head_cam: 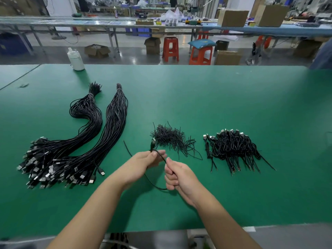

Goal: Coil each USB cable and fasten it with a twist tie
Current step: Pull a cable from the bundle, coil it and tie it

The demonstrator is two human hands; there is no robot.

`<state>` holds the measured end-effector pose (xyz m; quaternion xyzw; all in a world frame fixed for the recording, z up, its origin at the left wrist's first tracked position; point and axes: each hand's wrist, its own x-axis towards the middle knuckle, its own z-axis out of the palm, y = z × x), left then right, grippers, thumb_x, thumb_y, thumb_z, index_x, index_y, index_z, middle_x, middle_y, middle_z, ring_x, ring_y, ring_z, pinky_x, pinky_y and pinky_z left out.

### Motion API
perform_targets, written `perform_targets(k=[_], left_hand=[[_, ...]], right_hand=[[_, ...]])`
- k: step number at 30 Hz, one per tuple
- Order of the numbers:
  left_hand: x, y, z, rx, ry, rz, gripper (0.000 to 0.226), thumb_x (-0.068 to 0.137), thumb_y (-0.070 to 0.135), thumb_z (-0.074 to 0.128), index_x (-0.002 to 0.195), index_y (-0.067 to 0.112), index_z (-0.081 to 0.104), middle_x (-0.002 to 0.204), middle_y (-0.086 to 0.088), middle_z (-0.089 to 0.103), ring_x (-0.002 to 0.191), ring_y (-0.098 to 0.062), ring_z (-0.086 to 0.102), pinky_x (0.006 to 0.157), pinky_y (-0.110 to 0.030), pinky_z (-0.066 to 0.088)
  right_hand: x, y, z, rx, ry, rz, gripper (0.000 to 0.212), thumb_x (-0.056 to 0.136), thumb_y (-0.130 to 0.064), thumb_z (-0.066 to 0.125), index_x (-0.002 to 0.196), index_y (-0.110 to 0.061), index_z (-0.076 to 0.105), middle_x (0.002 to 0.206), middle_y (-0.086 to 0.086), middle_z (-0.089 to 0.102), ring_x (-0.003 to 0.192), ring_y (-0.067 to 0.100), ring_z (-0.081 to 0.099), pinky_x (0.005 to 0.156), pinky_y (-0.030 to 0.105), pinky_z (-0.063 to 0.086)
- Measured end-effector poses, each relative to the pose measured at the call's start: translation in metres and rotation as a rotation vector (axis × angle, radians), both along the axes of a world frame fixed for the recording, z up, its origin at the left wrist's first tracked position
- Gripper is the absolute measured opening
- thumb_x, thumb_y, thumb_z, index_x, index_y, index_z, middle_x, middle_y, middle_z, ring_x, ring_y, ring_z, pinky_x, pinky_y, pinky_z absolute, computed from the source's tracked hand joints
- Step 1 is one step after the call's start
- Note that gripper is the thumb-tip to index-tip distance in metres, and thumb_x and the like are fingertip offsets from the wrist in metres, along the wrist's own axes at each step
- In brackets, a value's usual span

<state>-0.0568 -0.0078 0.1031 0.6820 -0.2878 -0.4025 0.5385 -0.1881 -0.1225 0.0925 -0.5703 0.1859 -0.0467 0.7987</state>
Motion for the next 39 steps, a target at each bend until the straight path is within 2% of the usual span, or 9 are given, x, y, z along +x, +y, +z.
perform_targets(k=[5, 9, 13, 17, 22, 26, 30, 35, 39], left_hand=[[-0.005, -0.004, -0.010, -0.295, 0.257, -0.049, 0.046, 0.099, 0.034, 0.048, 0.135, 0.006, 0.052, 0.136, -0.008, 0.061, 0.132, -0.017, 0.052, 0.112, -0.032, 0.039], [-0.006, -0.019, 0.001, -0.503, 0.439, 0.297, 0.039, 0.105, 0.027, 0.033, 0.121, 0.003, 0.059, 0.122, -0.016, 0.068, 0.123, -0.027, 0.060, 0.109, -0.045, 0.043], [0.004, -0.009, 0.031, -0.572, 0.822, 0.126, 0.037, 0.096, 0.025, 0.045, 0.088, 0.002, 0.073, 0.067, -0.007, 0.066, 0.054, -0.018, 0.066, 0.052, -0.026, 0.055], [0.009, 0.005, 0.037, 0.058, 0.200, -0.547, 0.045, 0.103, 0.024, 0.038, 0.105, -0.010, 0.067, 0.072, -0.012, 0.070, 0.034, -0.011, 0.048, 0.035, -0.017, 0.034], [0.007, -0.007, 0.011, 0.315, -0.241, -0.118, 0.039, 0.107, 0.026, 0.040, 0.114, -0.004, 0.064, 0.103, -0.010, 0.073, 0.075, -0.017, 0.066, 0.084, -0.043, 0.057], [0.001, -0.029, 0.004, -0.453, 0.466, 0.415, 0.041, 0.108, 0.026, 0.030, 0.125, -0.001, 0.057, 0.115, -0.012, 0.070, 0.105, -0.021, 0.069, 0.093, -0.035, 0.053], [0.006, -0.015, 0.024, -0.611, 0.821, 0.238, 0.033, 0.100, 0.026, 0.042, 0.098, 0.003, 0.065, 0.059, 0.003, 0.054, 0.039, -0.006, 0.046, 0.038, -0.019, 0.036], [0.017, 0.012, 0.039, -0.055, 0.164, -0.486, 0.041, 0.101, 0.026, 0.046, 0.100, -0.009, 0.068, 0.055, -0.013, 0.058, 0.032, -0.008, 0.033, 0.042, -0.024, 0.025], [0.007, 0.001, 0.038, 0.334, -0.136, -0.412, 0.037, 0.107, 0.021, 0.038, 0.100, -0.006, 0.063, 0.080, -0.017, 0.073, 0.050, -0.019, 0.062, 0.047, -0.024, 0.047]], right_hand=[[-0.002, 0.002, -0.006, 0.162, -0.051, -0.036, 0.045, 0.104, -0.035, 0.043, 0.062, -0.020, 0.039, 0.052, -0.002, 0.016, 0.044, 0.012, 0.017, 0.045, 0.023, 0.028], [-0.004, 0.005, -0.014, 0.059, 0.003, 0.043, 0.046, 0.105, -0.035, 0.042, 0.062, -0.021, 0.039, 0.052, -0.002, 0.019, 0.047, 0.014, 0.019, 0.049, 0.024, 0.030], [0.000, 0.007, -0.022, 0.192, 0.016, -0.048, 0.048, 0.104, -0.031, 0.045, 0.058, -0.021, 0.041, 0.053, -0.002, 0.018, 0.048, 0.015, 0.018, 0.050, 0.026, 0.032], [0.010, -0.006, -0.021, 0.184, 0.013, -0.110, 0.049, 0.102, -0.027, 0.048, 0.054, -0.022, 0.046, 0.051, -0.004, 0.025, 0.045, 0.011, 0.020, 0.052, 0.029, 0.018], [0.013, -0.004, -0.016, 0.065, -0.002, -0.042, 0.044, 0.104, -0.028, 0.045, 0.060, -0.023, 0.041, 0.053, -0.005, 0.022, 0.047, 0.014, 0.018, 0.047, 0.026, 0.024], [0.012, 0.007, -0.017, 0.049, -0.005, 0.070, 0.046, 0.106, -0.035, 0.041, 0.061, -0.023, 0.038, 0.054, -0.003, 0.018, 0.049, 0.015, 0.015, 0.048, 0.025, 0.022], [0.010, 0.004, -0.014, 0.164, -0.014, 0.070, 0.047, 0.104, -0.035, 0.044, 0.060, -0.022, 0.036, 0.054, -0.003, 0.016, 0.047, 0.014, 0.013, 0.046, 0.024, 0.020], [0.010, -0.017, -0.004, 0.256, -0.008, -0.010, 0.044, 0.102, -0.031, 0.047, 0.060, -0.018, 0.043, 0.052, -0.005, 0.017, 0.046, 0.012, 0.011, 0.046, 0.025, 0.012], [0.012, -0.015, 0.005, 0.229, -0.040, 0.017, 0.033, 0.104, -0.024, 0.041, 0.074, -0.013, 0.047, 0.054, -0.004, 0.025, 0.044, 0.008, 0.016, 0.046, 0.026, 0.008]])
